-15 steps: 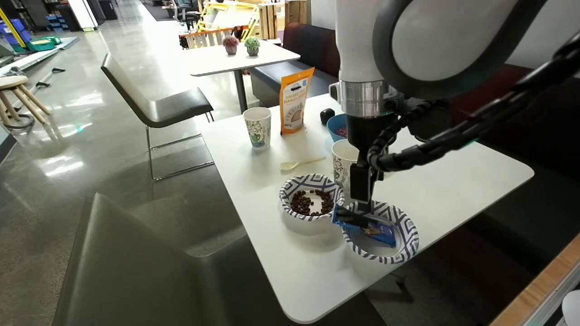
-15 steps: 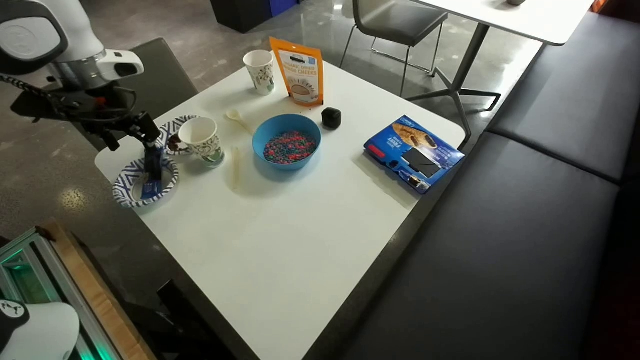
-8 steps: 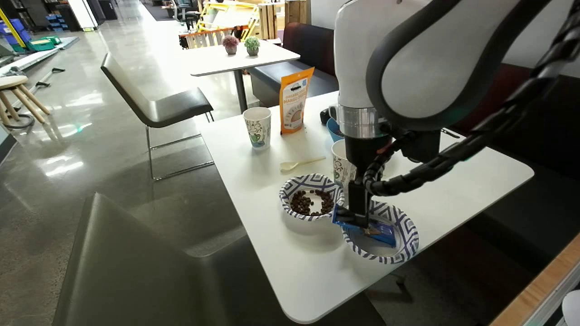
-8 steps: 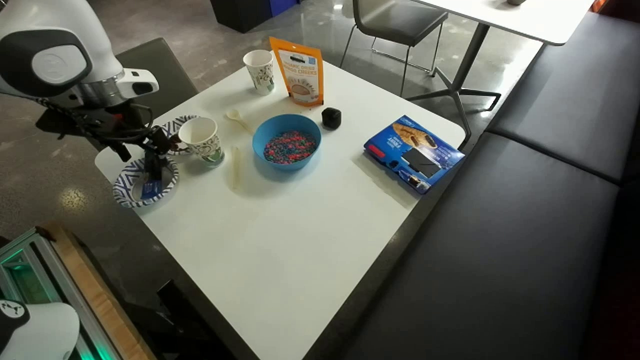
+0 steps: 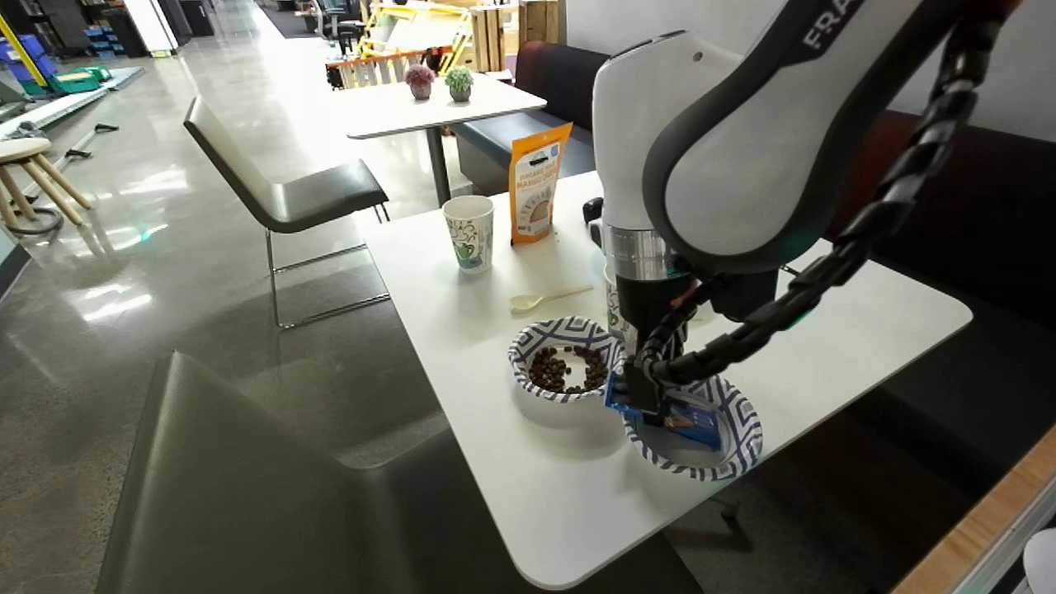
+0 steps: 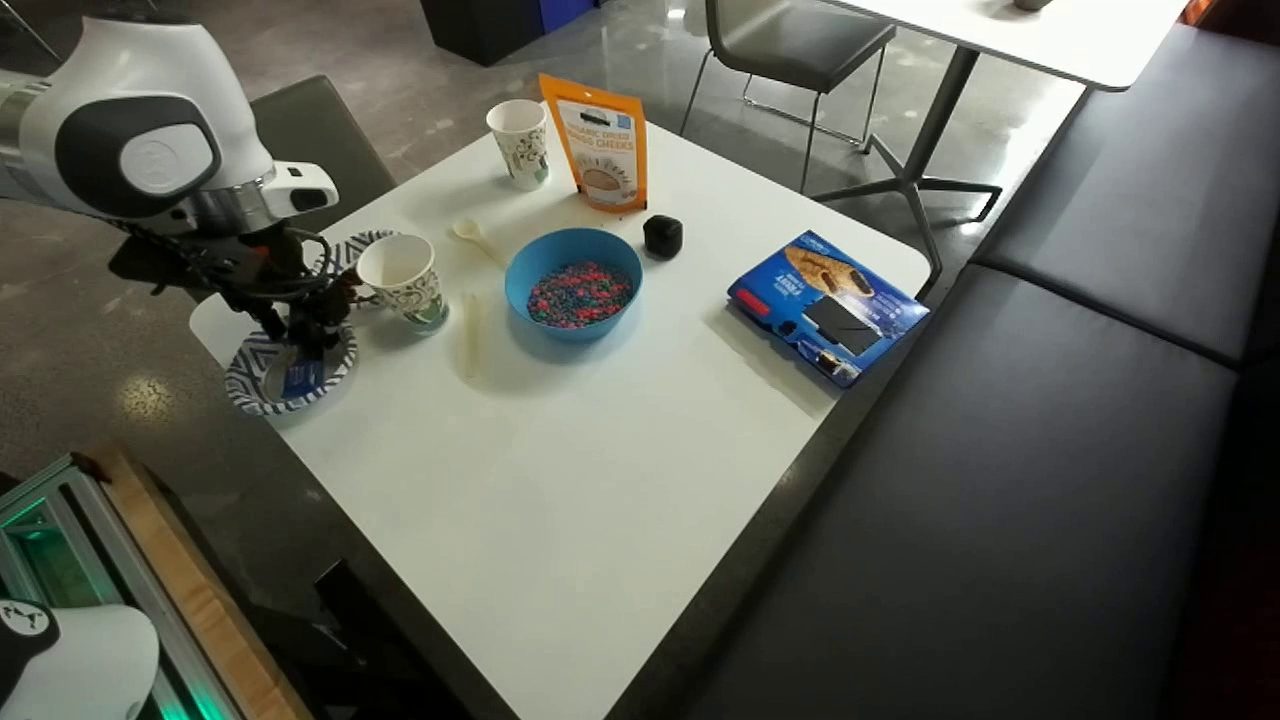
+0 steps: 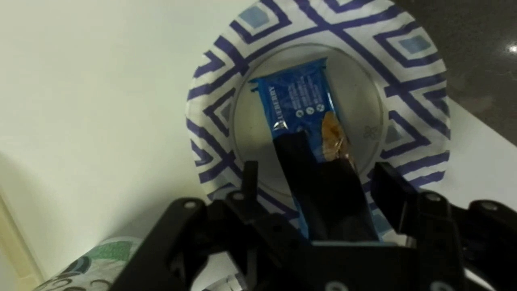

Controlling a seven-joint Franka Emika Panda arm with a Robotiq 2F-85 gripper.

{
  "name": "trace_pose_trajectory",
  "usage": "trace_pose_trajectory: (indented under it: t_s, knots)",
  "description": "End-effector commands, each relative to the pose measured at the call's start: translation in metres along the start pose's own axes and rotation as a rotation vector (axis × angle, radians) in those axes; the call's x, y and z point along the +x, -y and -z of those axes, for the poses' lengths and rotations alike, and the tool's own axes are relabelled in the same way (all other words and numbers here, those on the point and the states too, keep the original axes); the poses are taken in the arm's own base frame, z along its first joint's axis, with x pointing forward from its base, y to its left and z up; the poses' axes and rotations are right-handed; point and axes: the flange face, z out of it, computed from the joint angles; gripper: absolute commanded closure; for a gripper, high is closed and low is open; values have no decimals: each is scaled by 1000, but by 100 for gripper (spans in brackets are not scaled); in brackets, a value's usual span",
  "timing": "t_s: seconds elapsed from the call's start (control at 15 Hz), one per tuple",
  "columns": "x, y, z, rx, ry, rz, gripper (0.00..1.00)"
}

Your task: Put the candy bar next to the blue box

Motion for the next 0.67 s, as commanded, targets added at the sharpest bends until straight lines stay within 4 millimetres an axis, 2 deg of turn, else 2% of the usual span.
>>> trace_pose_trajectory:
  t_s: [0.0,0.33,0.47,0.53,0.6]
  knots:
    - [12,2,-14,6,11,26,26]
    - [18,1,-27,15,32,36,35]
    - [20,1,-32,16,40,39,42]
    - [20,0,-35,16,45,41,50]
    - [20,-1,-35,14,46,42,51]
